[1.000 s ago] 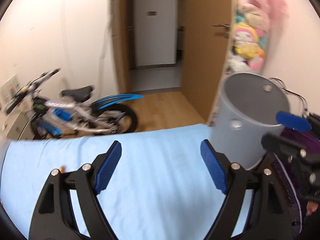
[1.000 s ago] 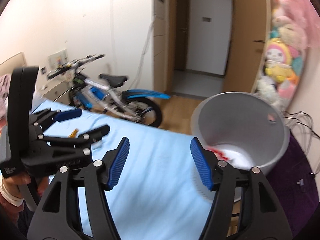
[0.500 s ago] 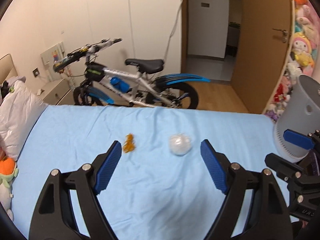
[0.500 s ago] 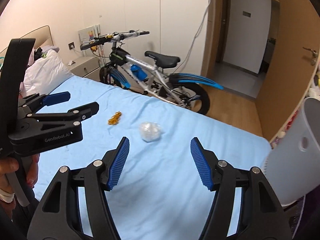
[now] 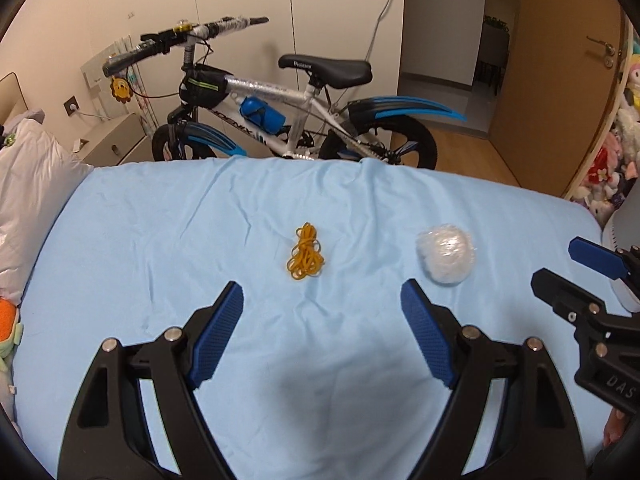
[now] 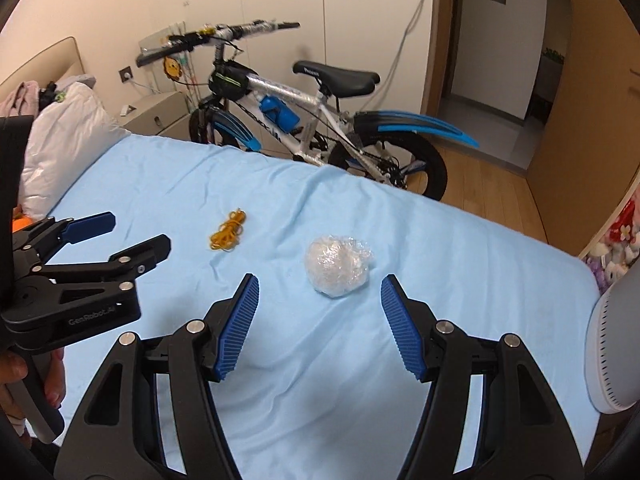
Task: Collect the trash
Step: 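Grasp the plastic-wrap ball with the right tool while the left tool grasps the orange rubber bands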
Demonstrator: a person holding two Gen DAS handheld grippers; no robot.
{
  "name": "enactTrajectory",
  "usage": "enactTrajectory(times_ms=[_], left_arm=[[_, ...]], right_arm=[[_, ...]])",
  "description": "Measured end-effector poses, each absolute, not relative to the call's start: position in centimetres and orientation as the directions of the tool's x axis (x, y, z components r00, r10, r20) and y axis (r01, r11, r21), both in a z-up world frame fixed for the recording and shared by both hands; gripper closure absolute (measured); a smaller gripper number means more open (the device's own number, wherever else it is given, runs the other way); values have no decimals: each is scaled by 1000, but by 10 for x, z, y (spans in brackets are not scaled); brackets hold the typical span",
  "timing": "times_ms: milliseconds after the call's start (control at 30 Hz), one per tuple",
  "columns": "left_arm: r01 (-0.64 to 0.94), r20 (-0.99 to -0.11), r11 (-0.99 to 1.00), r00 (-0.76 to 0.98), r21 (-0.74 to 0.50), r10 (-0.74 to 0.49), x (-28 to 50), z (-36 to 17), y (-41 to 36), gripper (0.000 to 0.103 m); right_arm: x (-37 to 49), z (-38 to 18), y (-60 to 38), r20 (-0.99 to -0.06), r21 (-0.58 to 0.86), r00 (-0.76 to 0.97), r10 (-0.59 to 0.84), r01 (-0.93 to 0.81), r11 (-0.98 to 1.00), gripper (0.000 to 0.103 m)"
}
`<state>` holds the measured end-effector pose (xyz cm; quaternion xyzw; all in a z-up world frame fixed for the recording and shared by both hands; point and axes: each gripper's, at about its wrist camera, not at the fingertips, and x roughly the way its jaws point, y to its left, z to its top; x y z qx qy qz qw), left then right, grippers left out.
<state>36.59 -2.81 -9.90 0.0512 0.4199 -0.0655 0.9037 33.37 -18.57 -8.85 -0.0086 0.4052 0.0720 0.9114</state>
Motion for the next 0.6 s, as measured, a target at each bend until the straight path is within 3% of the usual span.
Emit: enactTrajectory(times_ms=[233, 600], left_arm=[[176, -791, 984, 607, 35, -80, 402, -140, -24, 22], [212, -812, 976, 578, 48, -86, 448, -191, -38, 22]], right_arm=[[369, -135, -190, -765, 42, 638, 88, -88, 995, 34], [411, -186, -189, -790, 13, 610, 59, -80, 997, 34]])
